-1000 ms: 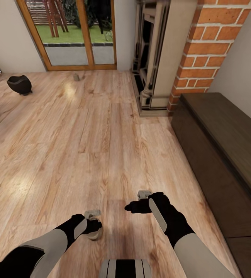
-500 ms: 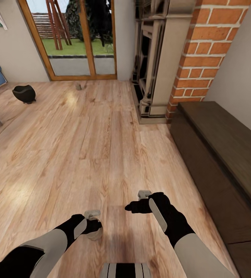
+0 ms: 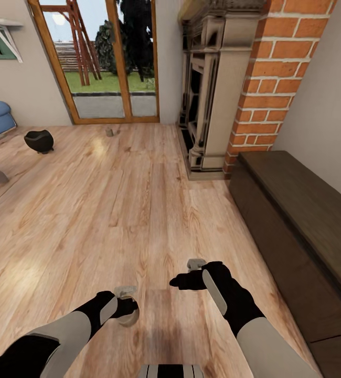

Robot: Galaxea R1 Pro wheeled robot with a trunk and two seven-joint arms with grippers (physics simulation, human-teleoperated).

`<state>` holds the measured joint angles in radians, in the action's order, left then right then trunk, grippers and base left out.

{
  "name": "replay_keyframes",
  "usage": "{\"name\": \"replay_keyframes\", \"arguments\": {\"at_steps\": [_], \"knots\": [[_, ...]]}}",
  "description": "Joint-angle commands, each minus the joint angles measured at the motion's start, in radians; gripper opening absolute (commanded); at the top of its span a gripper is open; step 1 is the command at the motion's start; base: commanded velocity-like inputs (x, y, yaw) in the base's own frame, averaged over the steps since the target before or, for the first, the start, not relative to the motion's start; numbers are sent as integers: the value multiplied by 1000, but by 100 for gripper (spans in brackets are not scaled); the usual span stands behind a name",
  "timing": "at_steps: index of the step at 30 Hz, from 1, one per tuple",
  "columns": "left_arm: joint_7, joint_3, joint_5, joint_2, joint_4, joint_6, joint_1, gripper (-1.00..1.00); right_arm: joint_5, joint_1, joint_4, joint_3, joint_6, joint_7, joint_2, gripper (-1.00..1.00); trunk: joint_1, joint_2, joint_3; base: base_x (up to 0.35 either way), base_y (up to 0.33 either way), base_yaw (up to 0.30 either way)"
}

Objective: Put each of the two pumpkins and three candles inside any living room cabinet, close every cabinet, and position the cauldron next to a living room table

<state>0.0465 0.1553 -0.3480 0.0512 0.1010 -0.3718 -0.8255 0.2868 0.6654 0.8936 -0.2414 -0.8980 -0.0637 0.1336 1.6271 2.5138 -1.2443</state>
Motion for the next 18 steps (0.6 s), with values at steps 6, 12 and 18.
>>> {"name": "replay_keyframes", "arguments": {"at_steps": [6,12,18], "knots": [[3,6,-8,-5,4,-6,0,-100,-8,0,1,1,-4,-7,-1,100,-3,-1,32,0,0,0],[2,5,-10,-7,16,-8,0,-100,-8,0,1,2,-4,-7,-3,100,-5,-3,65,0,0,0],[0,4,-10,-8,75,-20,0,-100,-9,0,1,2,-4,-7,-3,100,-8,-4,97,0,0,0]]}}
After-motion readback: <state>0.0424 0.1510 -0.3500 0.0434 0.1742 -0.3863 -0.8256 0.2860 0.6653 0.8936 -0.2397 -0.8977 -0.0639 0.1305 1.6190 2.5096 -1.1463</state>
